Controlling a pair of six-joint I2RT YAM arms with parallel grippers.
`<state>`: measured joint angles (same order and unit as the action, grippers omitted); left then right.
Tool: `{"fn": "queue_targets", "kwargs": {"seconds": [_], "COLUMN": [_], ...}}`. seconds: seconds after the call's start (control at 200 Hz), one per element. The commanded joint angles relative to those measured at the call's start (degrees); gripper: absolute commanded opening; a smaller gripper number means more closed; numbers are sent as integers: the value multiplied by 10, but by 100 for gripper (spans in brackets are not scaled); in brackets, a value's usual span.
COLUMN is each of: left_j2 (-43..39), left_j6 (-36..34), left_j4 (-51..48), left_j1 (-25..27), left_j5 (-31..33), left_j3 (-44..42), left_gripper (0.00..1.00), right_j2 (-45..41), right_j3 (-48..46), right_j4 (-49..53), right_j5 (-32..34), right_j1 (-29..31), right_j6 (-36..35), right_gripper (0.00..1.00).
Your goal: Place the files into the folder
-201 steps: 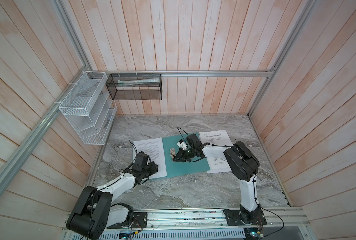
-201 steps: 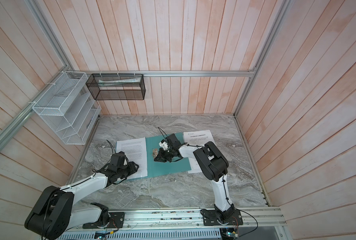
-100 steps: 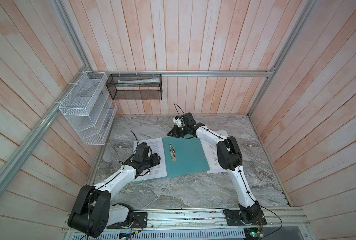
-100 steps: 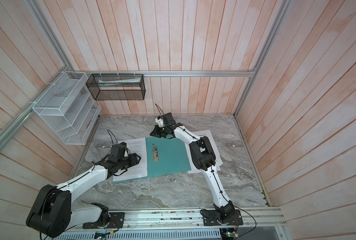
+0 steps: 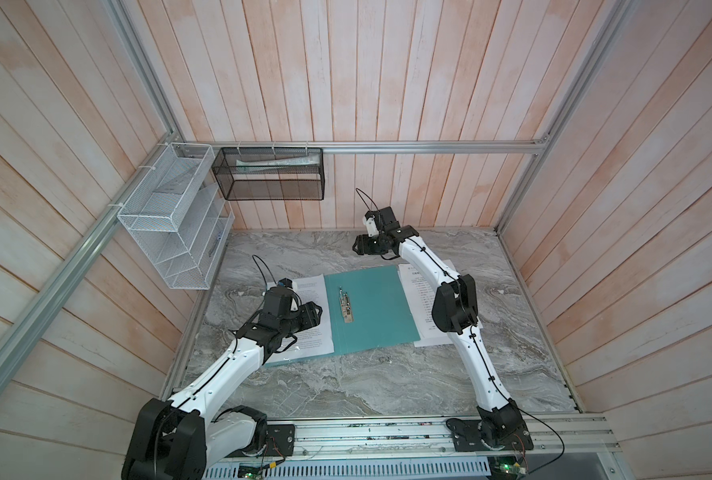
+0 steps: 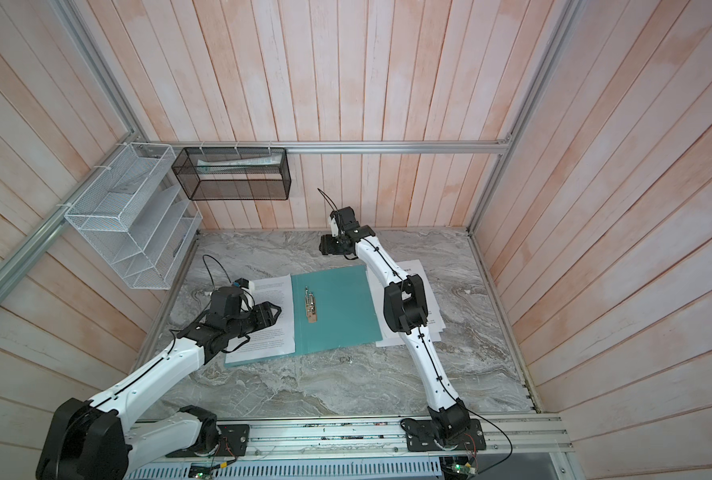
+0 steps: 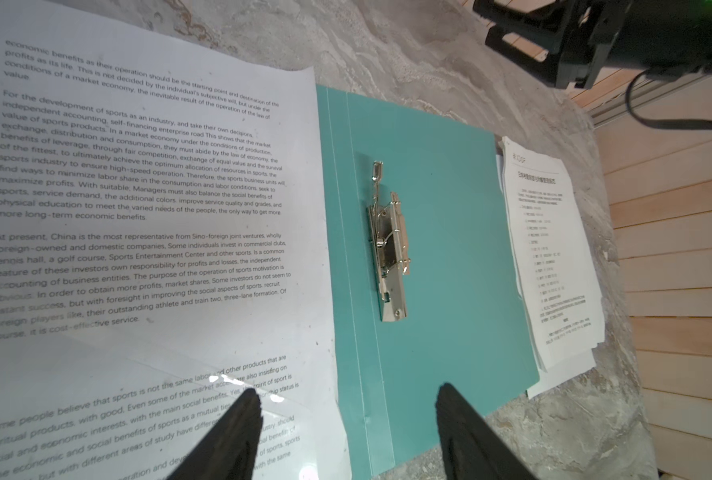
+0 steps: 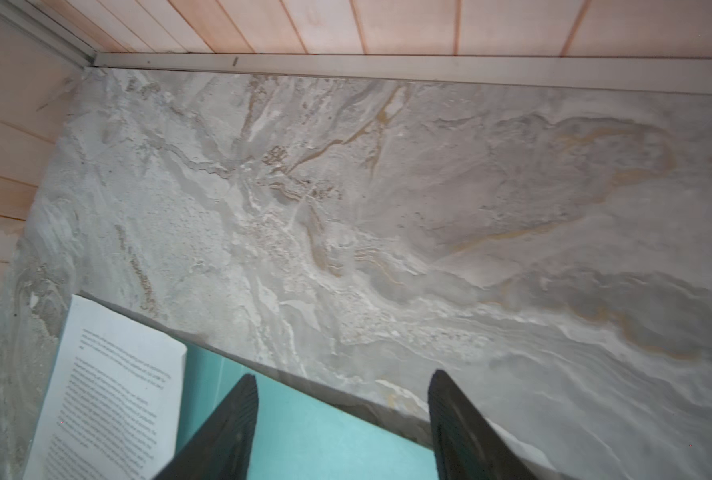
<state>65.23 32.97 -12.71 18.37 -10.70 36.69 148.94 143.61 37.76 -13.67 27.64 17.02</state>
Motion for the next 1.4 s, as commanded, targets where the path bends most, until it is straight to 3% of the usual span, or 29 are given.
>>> {"fn": "queue_targets", "kwargs": {"seconds": [0.0,0.535,0.685,1.0,1.19,1.28,1.391], "left_j2": [-8,29,32,38,42,46,61], "left_j6": [-8,-2,1,4,10,17,34], "left_j4": [17,53,60,72,80,93,130], "left_j1": [-1,15,23,35,42,50,68], "left_j5": [-11,-34,-35,-36,-34,-37,-41], "left_j3": [-5,-18,-19,-21,-22,-19,-6], "left_gripper": [69,69,69,68,69,70,71], "right_j2": [23,49,33,-59,-93,-145,-260], "right_j3": [12,-20,-68,-214,-238,-273,-402], "right_j4": [32,68,80,64,30,-1,-85], "right_j5": [11,2,-11,-27,38,67,96], "right_j1": [-13,-26,-24,-5,-9,-22,-50], "right_j6": [-46,-80,-93,-91,-64,-56,-37], "right_gripper": [63,62,61,57,60,63,65]}}
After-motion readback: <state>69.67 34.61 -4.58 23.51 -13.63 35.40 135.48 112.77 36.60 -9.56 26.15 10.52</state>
